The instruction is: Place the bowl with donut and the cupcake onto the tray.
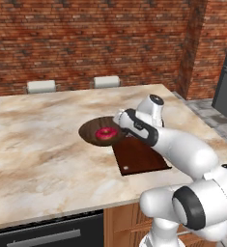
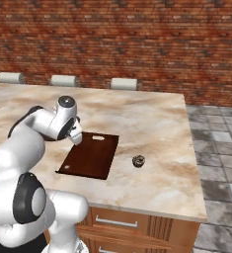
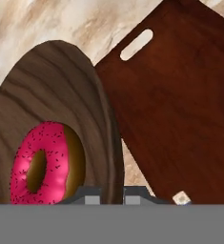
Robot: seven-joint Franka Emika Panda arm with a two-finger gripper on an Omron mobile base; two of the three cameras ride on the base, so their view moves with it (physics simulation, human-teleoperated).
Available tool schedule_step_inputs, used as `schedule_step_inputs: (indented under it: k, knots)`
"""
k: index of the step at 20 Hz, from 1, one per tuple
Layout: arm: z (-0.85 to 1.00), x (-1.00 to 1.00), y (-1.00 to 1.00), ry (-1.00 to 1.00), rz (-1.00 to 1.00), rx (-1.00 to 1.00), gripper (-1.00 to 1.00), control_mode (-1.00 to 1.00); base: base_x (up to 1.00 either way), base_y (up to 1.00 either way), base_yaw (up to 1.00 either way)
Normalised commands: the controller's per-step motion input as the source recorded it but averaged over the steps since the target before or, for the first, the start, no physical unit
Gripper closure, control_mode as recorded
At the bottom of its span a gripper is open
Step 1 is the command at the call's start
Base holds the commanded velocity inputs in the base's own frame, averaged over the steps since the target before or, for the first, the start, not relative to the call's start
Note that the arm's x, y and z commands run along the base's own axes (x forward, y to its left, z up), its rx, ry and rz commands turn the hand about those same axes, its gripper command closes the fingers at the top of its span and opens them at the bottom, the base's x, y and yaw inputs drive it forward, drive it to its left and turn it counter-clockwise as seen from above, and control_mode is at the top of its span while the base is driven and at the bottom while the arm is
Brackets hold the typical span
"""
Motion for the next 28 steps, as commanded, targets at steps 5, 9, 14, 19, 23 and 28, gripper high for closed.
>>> schedule_step_inputs:
  k: [5,9,14,19,23,28]
  knots:
    - [0.0,-0.02,-0.5,-0.09,-0.09,0.0,1.0,-1.0,0.0,0.0,0.0]
    - [0.0,0.0,-0.54,-0.03,-0.08,0.0,1.0,-1.0,0.0,0.0,0.0]
    - [0.0,0.0,-0.54,0.0,-0.05,0.01,1.0,-1.0,0.0,0.0,0.0]
    - [0.0,0.01,-0.38,0.0,-0.08,0.03,1.0,-1.0,0.0,0.0,0.0]
    - [-0.13,0.11,-0.04,0.0,-0.1,0.0,1.0,-1.0,0.0,0.0,0.0]
    - [-0.09,0.01,-0.23,0.0,-0.01,0.05,1.0,-1.0,0.0,0.0,0.0]
